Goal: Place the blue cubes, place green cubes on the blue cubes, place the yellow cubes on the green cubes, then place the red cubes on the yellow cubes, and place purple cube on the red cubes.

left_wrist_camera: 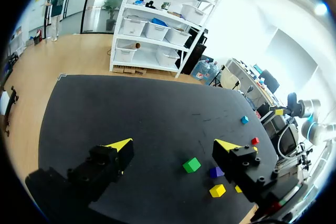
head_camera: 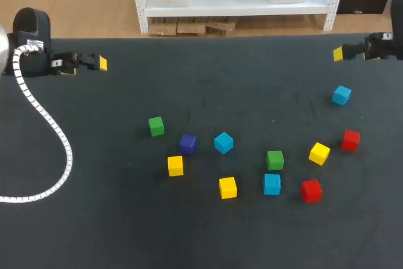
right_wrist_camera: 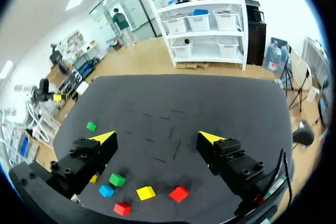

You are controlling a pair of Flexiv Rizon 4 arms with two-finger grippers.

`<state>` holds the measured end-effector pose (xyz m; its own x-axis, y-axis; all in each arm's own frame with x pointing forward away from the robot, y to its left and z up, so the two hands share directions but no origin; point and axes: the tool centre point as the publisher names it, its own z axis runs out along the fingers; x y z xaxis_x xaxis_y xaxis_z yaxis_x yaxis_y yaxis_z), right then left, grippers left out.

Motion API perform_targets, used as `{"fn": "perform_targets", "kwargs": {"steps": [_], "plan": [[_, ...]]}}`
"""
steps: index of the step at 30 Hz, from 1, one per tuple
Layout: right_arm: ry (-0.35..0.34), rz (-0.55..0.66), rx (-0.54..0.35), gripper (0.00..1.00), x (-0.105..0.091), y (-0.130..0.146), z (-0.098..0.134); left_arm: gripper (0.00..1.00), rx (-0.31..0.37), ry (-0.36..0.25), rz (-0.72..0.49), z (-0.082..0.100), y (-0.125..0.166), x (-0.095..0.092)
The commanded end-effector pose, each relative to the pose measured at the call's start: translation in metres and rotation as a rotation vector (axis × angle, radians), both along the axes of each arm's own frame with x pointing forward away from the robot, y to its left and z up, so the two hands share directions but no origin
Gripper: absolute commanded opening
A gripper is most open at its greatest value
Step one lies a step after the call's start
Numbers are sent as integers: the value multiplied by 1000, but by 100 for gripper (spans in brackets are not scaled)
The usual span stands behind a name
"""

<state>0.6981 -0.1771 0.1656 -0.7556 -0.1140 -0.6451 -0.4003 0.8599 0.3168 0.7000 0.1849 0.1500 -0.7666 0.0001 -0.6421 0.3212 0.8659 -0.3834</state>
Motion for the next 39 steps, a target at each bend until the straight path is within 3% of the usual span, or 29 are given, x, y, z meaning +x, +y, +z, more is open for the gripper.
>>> {"fn": "perform_targets", "kwargs": {"steps": [1, 7, 19, 33, 39], "plan": [[45, 58, -125, 100, -2, -3, 17, 100, 0, 0, 0, 0, 0, 0], [111, 165, -297, 100, -1, -16, 8, 100, 0, 0, 0, 0, 0, 0], [203, 234, -453, 100, 3, -26, -27, 100, 0, 0, 0, 0, 0, 0], [335, 274, -463, 100, 14, -45, -74, 100, 0, 0, 0, 0, 0, 0], [373, 291, -507, 100, 18, -52, -90, 100, 0, 0, 0, 0, 0, 0]]}}
